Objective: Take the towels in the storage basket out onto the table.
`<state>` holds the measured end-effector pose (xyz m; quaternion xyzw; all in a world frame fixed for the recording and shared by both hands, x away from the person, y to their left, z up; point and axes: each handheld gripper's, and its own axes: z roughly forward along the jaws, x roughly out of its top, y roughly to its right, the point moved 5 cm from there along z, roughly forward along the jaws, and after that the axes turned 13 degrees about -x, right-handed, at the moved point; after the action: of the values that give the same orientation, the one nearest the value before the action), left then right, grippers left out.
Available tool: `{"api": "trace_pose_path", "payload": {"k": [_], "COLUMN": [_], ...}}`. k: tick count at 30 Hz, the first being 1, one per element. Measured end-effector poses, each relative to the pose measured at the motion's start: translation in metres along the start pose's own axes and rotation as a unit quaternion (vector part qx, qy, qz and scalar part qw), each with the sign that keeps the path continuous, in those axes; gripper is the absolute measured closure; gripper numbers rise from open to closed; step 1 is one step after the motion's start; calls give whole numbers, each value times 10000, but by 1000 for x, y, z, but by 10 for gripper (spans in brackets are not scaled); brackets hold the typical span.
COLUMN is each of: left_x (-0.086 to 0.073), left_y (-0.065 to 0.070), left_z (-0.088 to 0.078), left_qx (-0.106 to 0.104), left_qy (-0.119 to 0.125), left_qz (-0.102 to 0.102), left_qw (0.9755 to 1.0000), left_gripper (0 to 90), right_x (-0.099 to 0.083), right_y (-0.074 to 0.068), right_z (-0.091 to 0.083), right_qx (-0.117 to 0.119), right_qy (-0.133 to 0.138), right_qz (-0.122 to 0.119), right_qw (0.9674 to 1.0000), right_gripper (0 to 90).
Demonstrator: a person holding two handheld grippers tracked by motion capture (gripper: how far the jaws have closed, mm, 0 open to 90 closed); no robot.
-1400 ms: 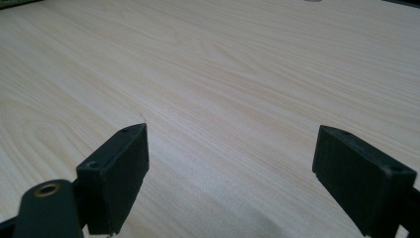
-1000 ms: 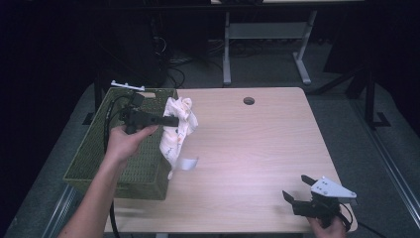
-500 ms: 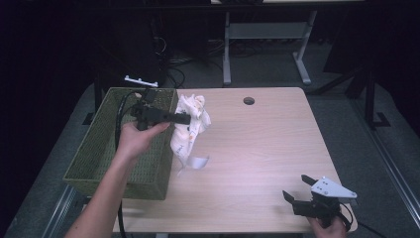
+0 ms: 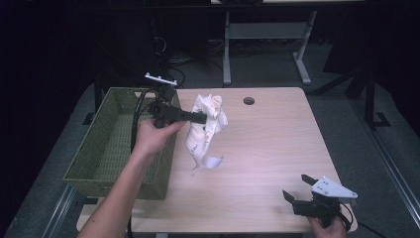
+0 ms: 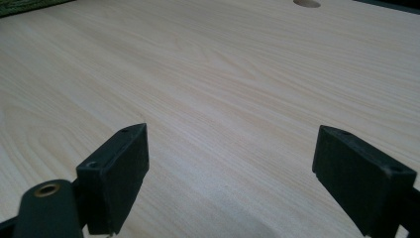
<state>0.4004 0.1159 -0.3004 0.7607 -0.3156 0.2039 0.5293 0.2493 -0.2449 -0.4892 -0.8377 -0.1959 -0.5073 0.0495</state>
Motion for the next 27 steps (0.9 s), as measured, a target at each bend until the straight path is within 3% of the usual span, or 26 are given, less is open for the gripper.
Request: {"api": "trace_pose_path", "payload": {"k": [10,19,27], "left_x": [4,5,4], "left_y": [-7,-13,-19], "left_z": [30,60,84], "left_qx": [87,309,689], "left_qy": [-98,-300,-476], "left_qz": [-73,-26,169], "left_qw": [9999,9991,9963], "left_gripper": [742,742,741], "right_x": [0,1,1], "right_y": [2,2,3], "right_z": [0,0,-1], "right_qx": [16,9,18], "right_qy": [11,33,69], "right_qz": [-6,-19,-32], "right_qw": [10000,10000,10000], "right_gripper": [139,139,139]}}
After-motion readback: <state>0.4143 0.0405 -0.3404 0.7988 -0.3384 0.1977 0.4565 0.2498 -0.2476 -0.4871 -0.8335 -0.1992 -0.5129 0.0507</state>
